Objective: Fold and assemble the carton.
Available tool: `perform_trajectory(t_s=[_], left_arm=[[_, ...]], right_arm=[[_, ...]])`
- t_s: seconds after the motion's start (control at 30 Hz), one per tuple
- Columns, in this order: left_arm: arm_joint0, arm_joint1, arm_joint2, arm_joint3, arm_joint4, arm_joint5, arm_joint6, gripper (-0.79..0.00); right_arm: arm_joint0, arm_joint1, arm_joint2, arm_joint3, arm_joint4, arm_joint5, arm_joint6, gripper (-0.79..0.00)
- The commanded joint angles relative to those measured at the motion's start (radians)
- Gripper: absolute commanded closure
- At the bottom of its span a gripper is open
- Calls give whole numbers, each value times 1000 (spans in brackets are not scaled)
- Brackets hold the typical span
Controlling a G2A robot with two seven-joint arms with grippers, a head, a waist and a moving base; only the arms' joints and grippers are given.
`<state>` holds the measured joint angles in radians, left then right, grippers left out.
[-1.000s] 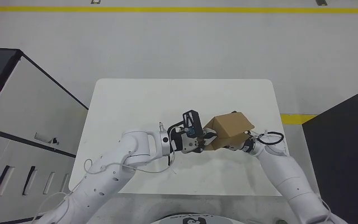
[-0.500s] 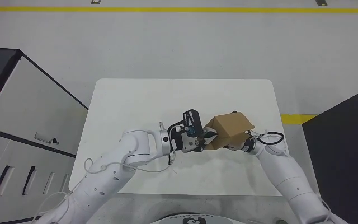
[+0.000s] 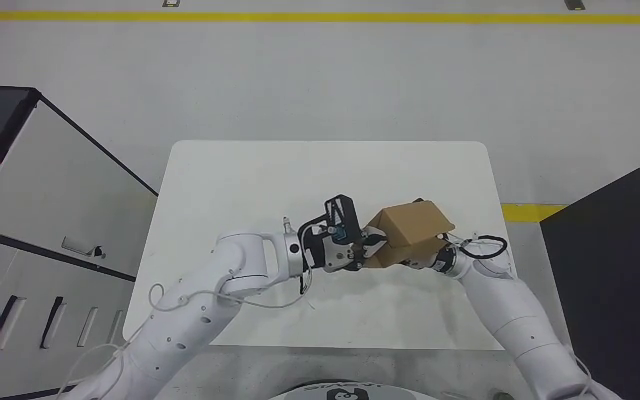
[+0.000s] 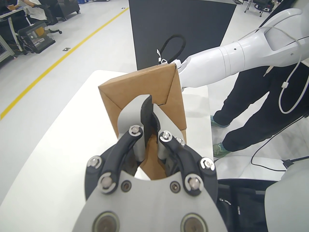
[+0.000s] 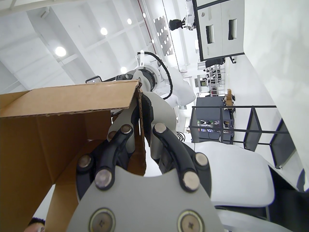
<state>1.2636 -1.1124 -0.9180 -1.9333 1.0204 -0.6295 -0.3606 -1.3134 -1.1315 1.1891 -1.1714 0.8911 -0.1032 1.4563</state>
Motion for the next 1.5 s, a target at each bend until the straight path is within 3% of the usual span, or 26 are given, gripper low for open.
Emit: perform_trajectory(t_s=[0.0, 0.73, 1.13, 1.47], left_arm=[[-1, -1, 5, 2, 0, -2, -2, 0], [33, 12, -55, -46, 2, -4, 7, 0], [95, 29, -134, -94, -6, -4, 21, 0], [177, 50, -251, -96, -39, -20, 53, 0]], right_arm=[[-1, 0, -1, -2, -1, 0, -1, 0], [-19, 6, 31, -4, 18, -10, -5, 0], [-16, 4, 38, 14, 64, 8, 23, 0], [-17, 2, 56, 32, 113, 10, 34, 0]])
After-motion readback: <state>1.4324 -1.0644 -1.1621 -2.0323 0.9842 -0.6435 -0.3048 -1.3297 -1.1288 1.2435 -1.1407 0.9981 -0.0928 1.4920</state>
